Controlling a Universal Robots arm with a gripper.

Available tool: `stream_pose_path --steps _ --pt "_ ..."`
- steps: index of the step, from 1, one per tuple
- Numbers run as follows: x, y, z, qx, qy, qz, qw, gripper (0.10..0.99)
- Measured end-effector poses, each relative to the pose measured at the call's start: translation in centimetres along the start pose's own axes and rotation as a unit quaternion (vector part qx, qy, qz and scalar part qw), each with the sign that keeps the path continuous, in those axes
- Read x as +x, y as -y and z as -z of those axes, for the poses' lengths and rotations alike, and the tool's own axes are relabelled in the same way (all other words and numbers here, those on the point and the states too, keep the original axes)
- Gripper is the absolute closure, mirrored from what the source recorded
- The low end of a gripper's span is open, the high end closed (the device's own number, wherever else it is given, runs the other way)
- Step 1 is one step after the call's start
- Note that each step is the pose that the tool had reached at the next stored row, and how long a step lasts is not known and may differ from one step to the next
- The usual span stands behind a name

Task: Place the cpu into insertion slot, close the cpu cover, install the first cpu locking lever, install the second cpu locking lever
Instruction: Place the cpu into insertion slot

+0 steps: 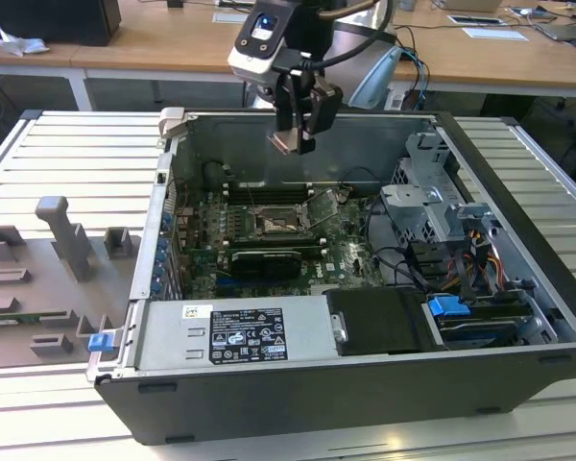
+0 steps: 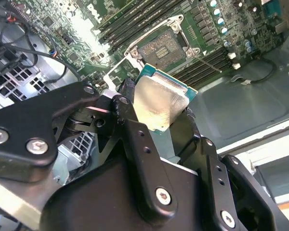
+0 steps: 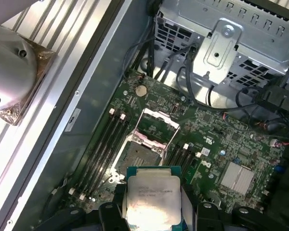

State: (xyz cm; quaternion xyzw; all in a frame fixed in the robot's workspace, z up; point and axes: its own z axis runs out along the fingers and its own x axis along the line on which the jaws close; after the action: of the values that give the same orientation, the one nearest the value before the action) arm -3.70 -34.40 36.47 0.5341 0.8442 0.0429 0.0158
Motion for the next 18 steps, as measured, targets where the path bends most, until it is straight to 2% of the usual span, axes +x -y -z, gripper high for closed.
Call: stream_pose_path --steps 6,12,18 --pt "0.00 0.01 -0.07 -0.0005 0.0025 -0.027 0.9996 0.549" --pt "0.03 0.06 -0.14 -0.0007 0.0039 -0.042 0.9991 0.549" --pt "0.08 0.22 -0.42 -0.0012 0.0056 -0.062 0.9981 0.549"
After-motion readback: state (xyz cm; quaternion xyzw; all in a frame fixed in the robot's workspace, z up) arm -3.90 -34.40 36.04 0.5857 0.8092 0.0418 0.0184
